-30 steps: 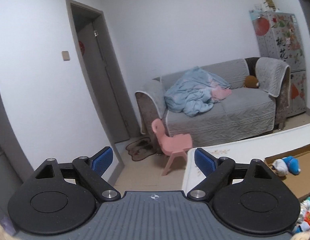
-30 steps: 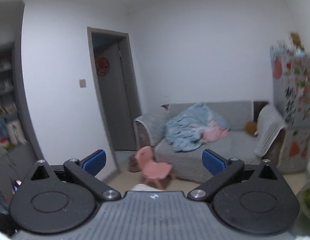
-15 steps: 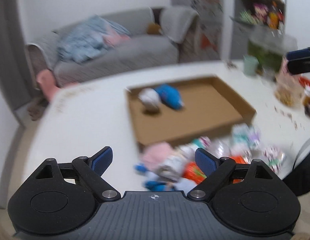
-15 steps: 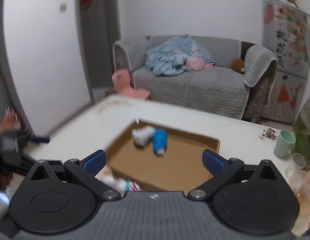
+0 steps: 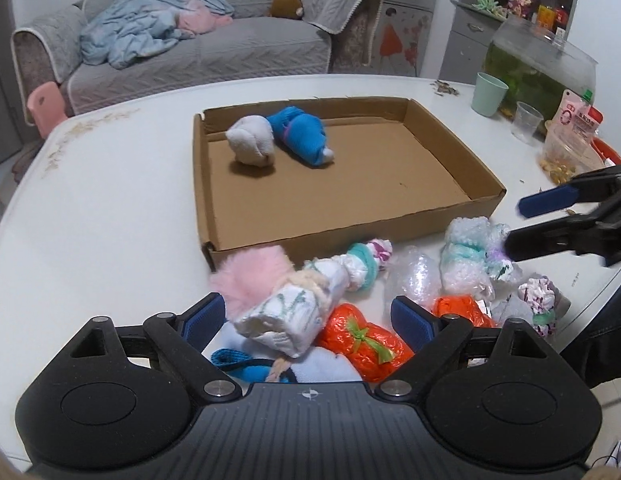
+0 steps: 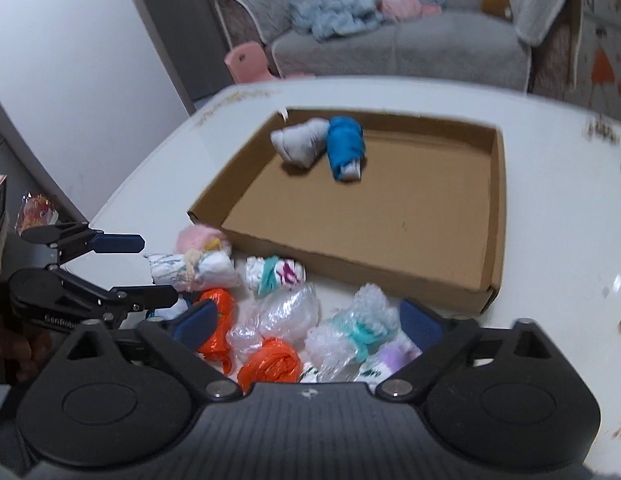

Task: Organize objects
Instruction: 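Swing both tools back toward the pile of wrapped items, then grasp the white striped sock roll with the left tool while the right tool grasps the bubble-wrapped bundle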

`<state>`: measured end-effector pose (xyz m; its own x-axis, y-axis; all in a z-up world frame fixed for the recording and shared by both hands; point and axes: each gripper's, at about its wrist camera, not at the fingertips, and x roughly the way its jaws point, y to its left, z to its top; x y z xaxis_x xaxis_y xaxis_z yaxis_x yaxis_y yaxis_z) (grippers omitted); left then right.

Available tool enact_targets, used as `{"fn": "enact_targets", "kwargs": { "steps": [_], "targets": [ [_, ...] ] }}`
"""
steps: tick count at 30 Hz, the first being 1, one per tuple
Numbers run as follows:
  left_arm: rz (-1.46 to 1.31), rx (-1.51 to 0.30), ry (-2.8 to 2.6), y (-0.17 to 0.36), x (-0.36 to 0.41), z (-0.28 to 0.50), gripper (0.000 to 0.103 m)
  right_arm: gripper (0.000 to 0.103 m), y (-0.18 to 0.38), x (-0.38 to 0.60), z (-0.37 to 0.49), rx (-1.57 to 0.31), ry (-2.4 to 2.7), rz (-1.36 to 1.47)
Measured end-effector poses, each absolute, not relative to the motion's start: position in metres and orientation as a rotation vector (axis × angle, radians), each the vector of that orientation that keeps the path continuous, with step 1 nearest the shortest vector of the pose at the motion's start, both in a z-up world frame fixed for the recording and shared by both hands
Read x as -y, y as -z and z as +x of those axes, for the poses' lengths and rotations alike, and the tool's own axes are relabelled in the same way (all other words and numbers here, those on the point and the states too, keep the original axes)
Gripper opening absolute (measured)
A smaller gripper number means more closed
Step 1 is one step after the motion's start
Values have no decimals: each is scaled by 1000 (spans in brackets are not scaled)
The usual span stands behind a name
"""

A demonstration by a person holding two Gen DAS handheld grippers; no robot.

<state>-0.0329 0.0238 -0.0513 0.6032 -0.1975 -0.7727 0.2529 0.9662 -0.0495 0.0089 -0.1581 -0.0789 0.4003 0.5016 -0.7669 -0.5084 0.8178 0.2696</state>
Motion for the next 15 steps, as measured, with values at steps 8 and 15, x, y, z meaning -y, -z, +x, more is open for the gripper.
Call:
{"fn": "enact_targets", "kwargs": {
  "steps": [8,15],
  "targets": [
    [2,-926,304,60,-24,-26,93,78,104,158,18,-1074,-605,28],
    [-30,-960,377,66,-5,-23,94,76,112,152,26,-1117,-581,13]
  ]
}}
